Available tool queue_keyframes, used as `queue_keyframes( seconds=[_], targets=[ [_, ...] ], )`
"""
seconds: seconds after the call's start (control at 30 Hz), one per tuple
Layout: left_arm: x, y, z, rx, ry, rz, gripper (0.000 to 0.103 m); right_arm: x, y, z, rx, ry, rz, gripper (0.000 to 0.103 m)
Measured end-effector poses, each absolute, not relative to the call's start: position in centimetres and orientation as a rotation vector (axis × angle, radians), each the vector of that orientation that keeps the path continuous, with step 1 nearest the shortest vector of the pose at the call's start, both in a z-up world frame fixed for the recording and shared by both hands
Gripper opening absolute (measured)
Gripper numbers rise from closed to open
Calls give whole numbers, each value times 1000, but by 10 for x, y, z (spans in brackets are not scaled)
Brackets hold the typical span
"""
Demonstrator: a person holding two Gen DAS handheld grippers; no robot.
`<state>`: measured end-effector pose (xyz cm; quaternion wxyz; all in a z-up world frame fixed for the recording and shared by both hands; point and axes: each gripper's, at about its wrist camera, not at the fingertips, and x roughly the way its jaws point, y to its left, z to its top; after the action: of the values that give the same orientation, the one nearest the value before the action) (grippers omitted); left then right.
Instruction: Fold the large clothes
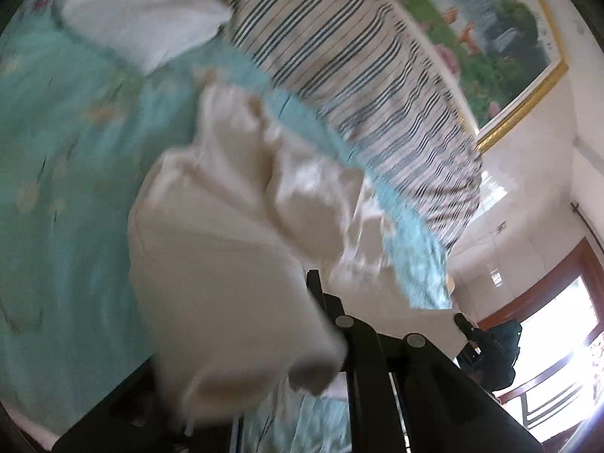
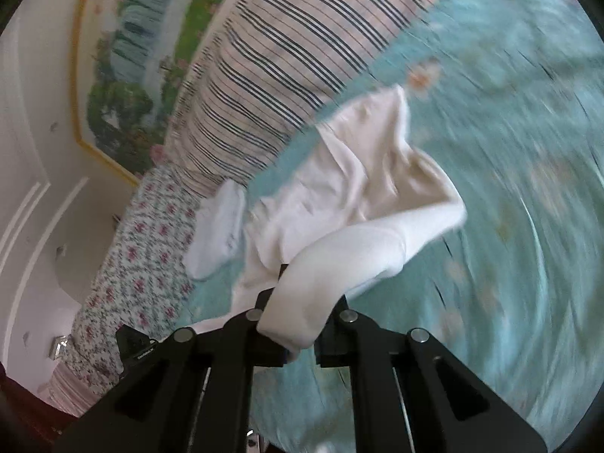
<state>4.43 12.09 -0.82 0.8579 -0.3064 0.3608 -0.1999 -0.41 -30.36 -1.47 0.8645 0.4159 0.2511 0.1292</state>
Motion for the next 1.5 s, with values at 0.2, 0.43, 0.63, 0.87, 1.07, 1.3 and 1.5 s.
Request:
queue_keyframes(
  seconds=[0.2,0.43,0.63,0.87,1.07,1.3,1.5],
  targets=[
    [121,121,21,-628,685,-414,7,74,-319,15,799,501,272,9],
    [242,109,1,-628,698,-344,7,207,-342,1,798,569,222,9],
    [334,108,-62,-623,821,-236,8,294,-353,-57,790,739,93,9],
    [369,108,-89,-616,859,-245,11,308,-363,-93,852,764,79,11],
    [341,112,-50,-580,794,-225,35,281,-380,-71,950,697,94,19],
    [273,81,-26,-607,716,-274,70,227,-353,-36,833,594,91,48],
    [270,28,-48,-575,824,-412,70,219,-306,-33,652,651,164,48]
  ],
)
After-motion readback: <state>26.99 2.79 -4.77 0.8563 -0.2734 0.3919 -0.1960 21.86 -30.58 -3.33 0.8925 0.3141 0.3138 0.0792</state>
